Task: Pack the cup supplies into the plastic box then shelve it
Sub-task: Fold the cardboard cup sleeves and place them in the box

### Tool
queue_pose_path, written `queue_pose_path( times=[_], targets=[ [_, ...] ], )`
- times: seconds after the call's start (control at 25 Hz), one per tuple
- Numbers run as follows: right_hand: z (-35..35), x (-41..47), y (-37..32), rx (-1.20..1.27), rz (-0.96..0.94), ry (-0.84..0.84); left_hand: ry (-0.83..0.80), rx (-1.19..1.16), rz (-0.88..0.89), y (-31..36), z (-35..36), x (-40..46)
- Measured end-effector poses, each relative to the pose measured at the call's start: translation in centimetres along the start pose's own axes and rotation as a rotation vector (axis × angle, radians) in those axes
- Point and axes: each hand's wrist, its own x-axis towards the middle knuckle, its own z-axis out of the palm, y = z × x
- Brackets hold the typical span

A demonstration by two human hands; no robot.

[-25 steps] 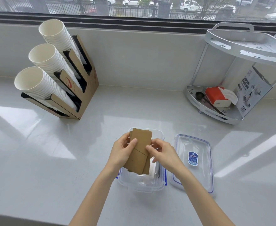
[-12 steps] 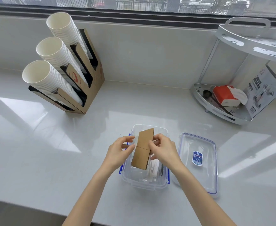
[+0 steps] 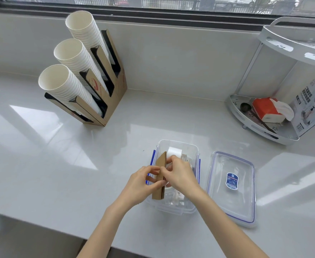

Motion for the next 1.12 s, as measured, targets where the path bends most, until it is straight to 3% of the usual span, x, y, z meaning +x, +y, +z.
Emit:
queue_pose_path(
  times=[0.2,0.48,0.84,1.12],
  targets=[
    [0.4,-0.2,-0.4,0.006,0.005,0.002,0.032,0.025,0.001,0.0,0.0,-0.2],
    [-0.4,-0.7,-0.6,-0.226,-0.02,0.068,0.023,0.024,0.032,0.9,1.4,0.1],
    [-0.4,0.1,-0.8,0.008,0.005,0.085,0.057,0.069,0.056,0.9,0.1,0.5],
    [2.3,0.5,0.7,-0.059,0.034,0.019,0.045,0.191,-0.013,-0.8,1.1,0.5]
  ],
)
